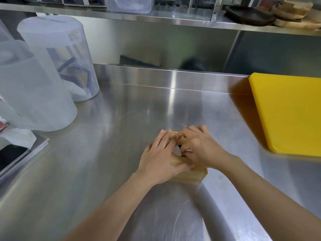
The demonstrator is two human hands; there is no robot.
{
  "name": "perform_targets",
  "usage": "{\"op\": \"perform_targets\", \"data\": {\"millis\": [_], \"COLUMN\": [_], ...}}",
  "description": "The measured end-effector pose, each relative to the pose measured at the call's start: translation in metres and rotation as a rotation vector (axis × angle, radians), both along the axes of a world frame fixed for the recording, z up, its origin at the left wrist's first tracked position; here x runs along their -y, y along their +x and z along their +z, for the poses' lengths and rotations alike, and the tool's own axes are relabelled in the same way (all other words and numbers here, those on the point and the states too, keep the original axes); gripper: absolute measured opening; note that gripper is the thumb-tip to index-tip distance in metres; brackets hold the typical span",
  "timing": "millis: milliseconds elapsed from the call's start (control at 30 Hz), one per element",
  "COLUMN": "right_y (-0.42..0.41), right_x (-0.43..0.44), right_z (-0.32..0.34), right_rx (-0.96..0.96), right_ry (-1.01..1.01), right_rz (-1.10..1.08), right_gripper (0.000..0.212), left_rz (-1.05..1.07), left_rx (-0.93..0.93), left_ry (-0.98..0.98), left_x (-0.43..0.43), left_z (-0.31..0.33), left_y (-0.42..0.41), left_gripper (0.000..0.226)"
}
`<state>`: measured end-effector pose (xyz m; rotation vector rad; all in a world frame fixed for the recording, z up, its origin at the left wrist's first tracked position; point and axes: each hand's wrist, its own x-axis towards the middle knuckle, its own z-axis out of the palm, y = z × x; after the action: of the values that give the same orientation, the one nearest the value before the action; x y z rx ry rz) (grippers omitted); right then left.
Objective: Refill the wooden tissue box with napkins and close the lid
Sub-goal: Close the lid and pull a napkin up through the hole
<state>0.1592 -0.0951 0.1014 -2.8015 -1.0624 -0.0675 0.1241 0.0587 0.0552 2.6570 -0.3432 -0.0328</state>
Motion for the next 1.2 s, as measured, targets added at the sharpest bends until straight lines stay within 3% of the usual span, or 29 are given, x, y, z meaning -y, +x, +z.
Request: {"op": "perform_targets", "data": {"millis": [167, 500, 733, 1000, 1200], "right_y": [-0.004, -0.006, -0.015, -0.007, -0.004], "right_x": [0.008, 0.010, 0.010, 0.011, 0.012], "right_z": [-0.001, 0.000, -0.008, -0.006, 0.001], "right_rx": [-0.028, -0.165, 0.035, -0.127, -0.504], "right_ry": [0.086, 0.177, 0.179, 0.210, 0.437], "right_rz": [-0.039, -0.024, 0.023, -0.050, -0.173], "right_gripper": [0.013, 0.015, 0.006, 0.004, 0.008], "left_rz": [-0.029, -0.121, -0.093, -0.073, -0.071], "left_rx": [-0.060, -0.082, 0.201, 0.230, 0.230], "left_ry": [0.058, -0.086, -0.209, -0.188, -0.233], "left_x": [-0.003, -0.012, -0.010, -0.006, -0.006], "left_z": [0.003, 0.005, 0.001, 0.000, 0.012], "left_y": [0.005, 0.009, 0.003, -0.006, -0.001], "left_gripper": [0.099, 0.078, 0.025, 0.019, 0.008]}}
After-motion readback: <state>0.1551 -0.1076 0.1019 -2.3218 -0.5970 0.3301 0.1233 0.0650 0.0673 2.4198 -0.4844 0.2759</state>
